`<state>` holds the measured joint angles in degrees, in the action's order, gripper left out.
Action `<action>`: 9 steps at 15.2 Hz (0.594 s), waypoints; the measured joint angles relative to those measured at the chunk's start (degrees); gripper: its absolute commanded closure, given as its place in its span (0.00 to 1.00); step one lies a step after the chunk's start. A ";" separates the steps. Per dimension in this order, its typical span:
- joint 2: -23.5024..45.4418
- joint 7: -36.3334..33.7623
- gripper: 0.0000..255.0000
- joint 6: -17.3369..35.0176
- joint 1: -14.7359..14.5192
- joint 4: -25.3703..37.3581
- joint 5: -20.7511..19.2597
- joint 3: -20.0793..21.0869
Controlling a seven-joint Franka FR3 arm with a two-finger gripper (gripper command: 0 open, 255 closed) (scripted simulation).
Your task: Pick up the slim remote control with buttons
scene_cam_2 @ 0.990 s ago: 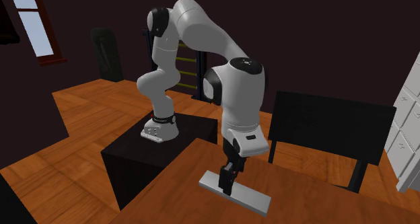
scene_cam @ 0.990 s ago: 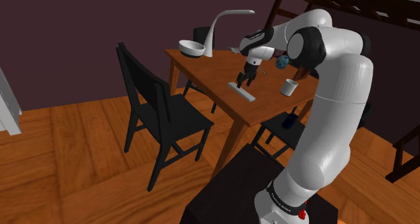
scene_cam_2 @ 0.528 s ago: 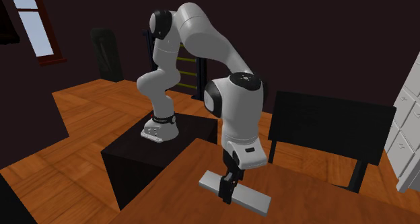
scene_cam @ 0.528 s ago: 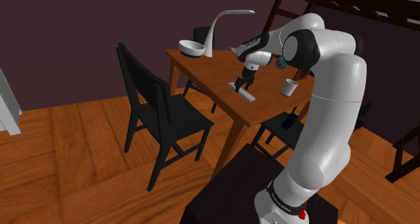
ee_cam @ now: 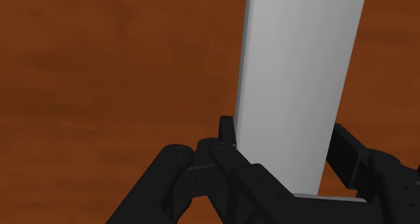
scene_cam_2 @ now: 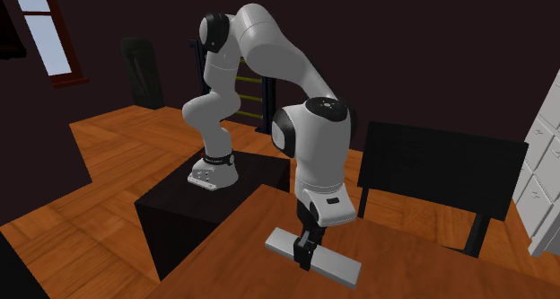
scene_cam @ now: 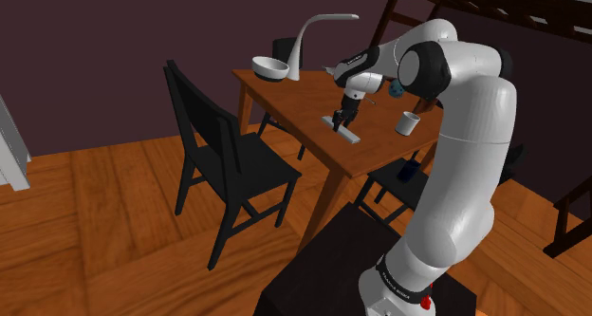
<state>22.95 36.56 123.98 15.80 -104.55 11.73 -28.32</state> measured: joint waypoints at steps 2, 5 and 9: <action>0.04 0.03 1.00 -0.05 0.02 0.06 0.03 0.01; -0.66 -0.25 1.00 -1.36 -0.13 0.69 -0.44 -0.21; -2.03 -0.72 1.00 -3.92 -0.35 2.04 -1.30 -0.63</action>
<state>20.92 35.84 120.07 15.45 -102.52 10.42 -28.96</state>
